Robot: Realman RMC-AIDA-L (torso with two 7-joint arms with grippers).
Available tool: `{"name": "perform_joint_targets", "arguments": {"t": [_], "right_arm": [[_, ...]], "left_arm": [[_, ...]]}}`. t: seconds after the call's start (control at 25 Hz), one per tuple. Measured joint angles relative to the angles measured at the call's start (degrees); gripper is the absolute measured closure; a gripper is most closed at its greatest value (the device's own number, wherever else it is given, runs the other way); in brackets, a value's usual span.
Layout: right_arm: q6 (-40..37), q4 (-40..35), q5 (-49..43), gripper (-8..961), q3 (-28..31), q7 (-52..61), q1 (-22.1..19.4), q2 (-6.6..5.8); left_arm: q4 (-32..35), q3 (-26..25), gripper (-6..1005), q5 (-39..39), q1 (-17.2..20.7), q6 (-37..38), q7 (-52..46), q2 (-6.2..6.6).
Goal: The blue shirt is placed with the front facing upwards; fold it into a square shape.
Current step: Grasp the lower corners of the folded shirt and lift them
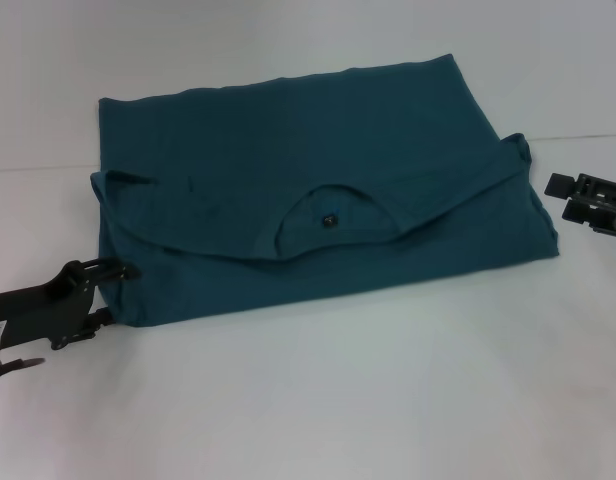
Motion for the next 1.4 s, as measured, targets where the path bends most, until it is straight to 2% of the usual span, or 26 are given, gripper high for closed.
{"name": "perform_joint_targets", "arguments": {"t": [0.12,0.32,1.0,1.4], "right_arm": [[0.0,0.0,0.0,103,0.2,0.0,0.0,0.00],[0.0,0.0,0.0,108,0.4,-0.1,-0.1,0.00],[0.0,0.0,0.0,126,0.9,-0.1,-0.1,0.00],[0.0,0.0,0.0,137,1.2,-0.1,-0.1,0.00]], "left_arm": [[0.0,0.0,201,-0.1,-0.5,0.0,0.1,0.00],[-0.2,0.3,268,0.3,-0.9,-0.6,-0.4,0.20],[0.1,0.3,269,0.5,0.6,1.1,-1.7,0.04],[-0.5,1.4,269,2.3,-0.9,-2.5,-3.1,0.37]]}}
